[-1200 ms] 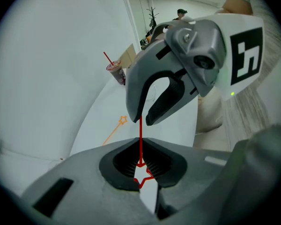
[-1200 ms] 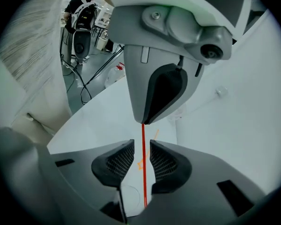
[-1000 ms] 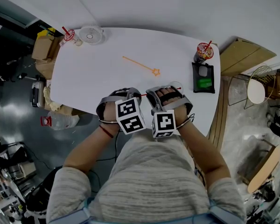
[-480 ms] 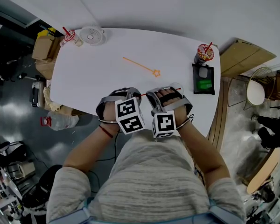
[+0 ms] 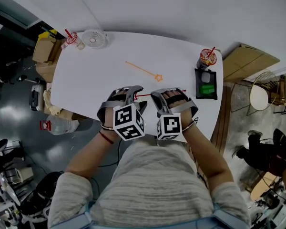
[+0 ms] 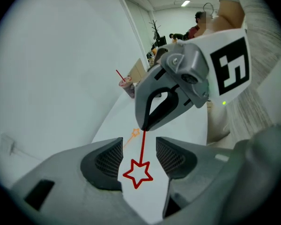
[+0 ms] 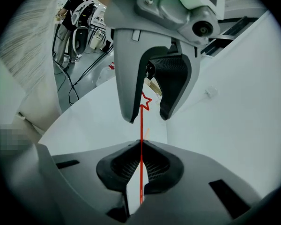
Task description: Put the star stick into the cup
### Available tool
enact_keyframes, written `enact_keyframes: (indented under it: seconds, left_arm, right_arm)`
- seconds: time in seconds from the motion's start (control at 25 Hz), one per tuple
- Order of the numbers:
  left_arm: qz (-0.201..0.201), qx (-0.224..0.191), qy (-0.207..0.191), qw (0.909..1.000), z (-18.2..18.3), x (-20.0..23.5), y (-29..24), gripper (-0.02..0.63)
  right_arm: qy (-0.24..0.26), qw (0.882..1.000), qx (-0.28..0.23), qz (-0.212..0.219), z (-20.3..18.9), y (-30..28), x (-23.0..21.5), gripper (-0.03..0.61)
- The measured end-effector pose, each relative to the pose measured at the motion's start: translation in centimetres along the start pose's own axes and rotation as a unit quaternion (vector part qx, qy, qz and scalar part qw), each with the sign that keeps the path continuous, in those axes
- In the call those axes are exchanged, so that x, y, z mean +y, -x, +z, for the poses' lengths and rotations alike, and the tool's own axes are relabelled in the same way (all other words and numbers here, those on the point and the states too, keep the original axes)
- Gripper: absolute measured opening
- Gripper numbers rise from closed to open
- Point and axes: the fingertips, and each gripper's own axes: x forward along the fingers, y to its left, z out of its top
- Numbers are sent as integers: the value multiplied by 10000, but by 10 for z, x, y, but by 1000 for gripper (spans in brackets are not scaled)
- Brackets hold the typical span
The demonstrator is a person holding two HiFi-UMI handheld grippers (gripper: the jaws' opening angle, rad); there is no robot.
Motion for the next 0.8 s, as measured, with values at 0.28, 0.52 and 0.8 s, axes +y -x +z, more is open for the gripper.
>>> enact_keyframes:
  seconds: [0.28, 0.52, 0.8]
  left_arm:
    - [538, -1495, 1498, 9759, 14, 31, 32, 227]
    - [623, -2793, 2908, 9130, 24, 51, 49, 227]
    - [430, -4063, 4188, 8110, 29, 64, 52, 168]
  right_arm:
    - [-660, 9975, 31, -243, -22, 7, -17, 15]
    - [-1513, 9873, -95, -479, -38, 20, -33, 15]
    - [-3884, 9050, -1386, -1045, -51, 62, -78, 15]
